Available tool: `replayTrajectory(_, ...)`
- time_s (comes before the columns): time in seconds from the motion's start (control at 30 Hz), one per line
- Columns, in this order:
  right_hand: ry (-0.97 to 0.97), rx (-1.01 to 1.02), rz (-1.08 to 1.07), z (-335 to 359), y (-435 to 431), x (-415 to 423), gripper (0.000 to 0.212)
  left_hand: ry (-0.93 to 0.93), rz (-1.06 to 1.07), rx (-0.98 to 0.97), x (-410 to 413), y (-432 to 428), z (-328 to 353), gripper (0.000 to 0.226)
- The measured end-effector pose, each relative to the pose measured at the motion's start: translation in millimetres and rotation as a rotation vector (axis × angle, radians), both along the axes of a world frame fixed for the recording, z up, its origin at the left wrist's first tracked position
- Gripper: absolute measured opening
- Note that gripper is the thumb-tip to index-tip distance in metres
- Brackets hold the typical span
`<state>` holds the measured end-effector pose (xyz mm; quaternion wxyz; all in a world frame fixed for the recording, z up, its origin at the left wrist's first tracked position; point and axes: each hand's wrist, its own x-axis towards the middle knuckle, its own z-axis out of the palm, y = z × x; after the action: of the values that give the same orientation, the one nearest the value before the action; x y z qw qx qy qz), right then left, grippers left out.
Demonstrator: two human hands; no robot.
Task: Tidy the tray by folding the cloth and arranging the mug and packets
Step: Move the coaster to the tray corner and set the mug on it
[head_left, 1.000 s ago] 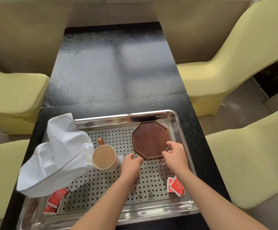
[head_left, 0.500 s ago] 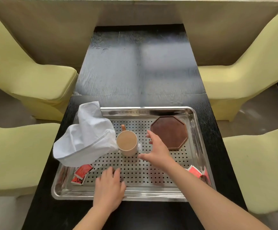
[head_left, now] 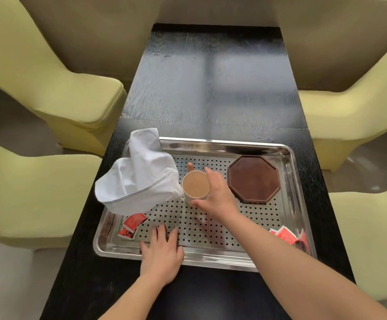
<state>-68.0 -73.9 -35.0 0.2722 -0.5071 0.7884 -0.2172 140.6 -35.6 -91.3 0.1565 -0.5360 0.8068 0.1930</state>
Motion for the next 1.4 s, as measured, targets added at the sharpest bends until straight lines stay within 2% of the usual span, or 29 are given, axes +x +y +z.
replayTrajectory(0.2, -0.042, -0.028, -0.011, -5, -4, -1, 0.103, -0.047, -0.032, -0.005, 0, 1, -4, 0.06)
replayTrajectory(0.37, -0.094, -0.147, -0.132, 6, 9, -27, 0.1, -0.05, -0.03, -0.02, 2, 1, -10, 0.061)
replayTrajectory(0.5, -0.06, -0.201, -0.238, 21, 17, -68, 0.102, -0.058, -0.028, -0.02, 1, 1, -13, 0.061)
replayTrajectory(0.77, -0.05, -0.14, -0.436, 14, 27, -123, 0.099, -0.06, -0.022, -0.017, 1, 3, -11, 0.061)
replayTrajectory(1.1, -0.026, -0.127, -0.448, 7, 30, -126, 0.1, -0.076, -0.026, -0.026, 1, 3, -10, 0.061)
replayTrajectory(1.27, 0.107, 0.004, -0.471, 10, 31, -124, 0.114, -0.066, -0.025, -0.037, 1, 3, -9, 0.062)
replayTrajectory(1.4, 0.114, 0.063, -0.398, 14, 32, -130, 0.125, -0.056, -0.02, -0.032, 2, 3, -8, 0.062)
